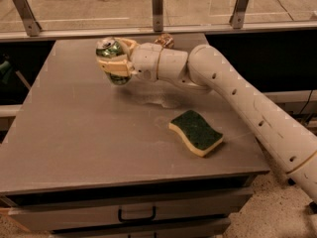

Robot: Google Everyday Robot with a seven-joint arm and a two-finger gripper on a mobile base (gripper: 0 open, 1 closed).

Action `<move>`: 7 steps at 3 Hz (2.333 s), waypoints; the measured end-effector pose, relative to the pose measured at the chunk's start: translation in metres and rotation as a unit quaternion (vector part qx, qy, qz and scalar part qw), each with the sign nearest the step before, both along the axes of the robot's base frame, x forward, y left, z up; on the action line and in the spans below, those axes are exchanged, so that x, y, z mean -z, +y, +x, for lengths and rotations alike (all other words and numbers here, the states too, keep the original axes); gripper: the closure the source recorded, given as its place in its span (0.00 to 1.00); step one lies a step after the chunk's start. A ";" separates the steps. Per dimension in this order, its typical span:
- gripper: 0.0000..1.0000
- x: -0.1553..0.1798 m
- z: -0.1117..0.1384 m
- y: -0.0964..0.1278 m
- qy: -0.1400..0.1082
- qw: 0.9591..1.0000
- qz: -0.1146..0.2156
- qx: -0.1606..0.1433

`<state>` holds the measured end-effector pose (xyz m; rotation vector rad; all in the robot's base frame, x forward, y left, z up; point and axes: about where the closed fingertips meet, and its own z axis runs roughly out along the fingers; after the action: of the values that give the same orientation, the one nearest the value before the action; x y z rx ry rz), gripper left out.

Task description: Place green can upright

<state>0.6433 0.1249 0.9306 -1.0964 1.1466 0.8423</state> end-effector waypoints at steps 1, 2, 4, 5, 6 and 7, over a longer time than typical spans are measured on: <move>1.00 0.004 -0.001 0.000 0.006 1.000 -0.003 -0.003; 0.82 0.010 -0.001 0.000 0.014 1.000 0.003 -0.006; 0.36 0.019 -0.004 -0.007 0.023 1.000 0.008 -0.005; 0.12 0.023 -0.006 -0.009 0.027 1.000 0.009 -0.003; 0.00 0.026 -0.008 -0.010 0.031 0.999 0.011 -0.001; 0.00 0.030 -0.009 -0.014 0.037 0.999 0.010 0.005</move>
Offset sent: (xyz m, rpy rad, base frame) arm 0.0006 -0.0065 -0.0183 0.0207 0.0496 0.0107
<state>0.6345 0.1109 0.9004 -1.0499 1.2024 0.8906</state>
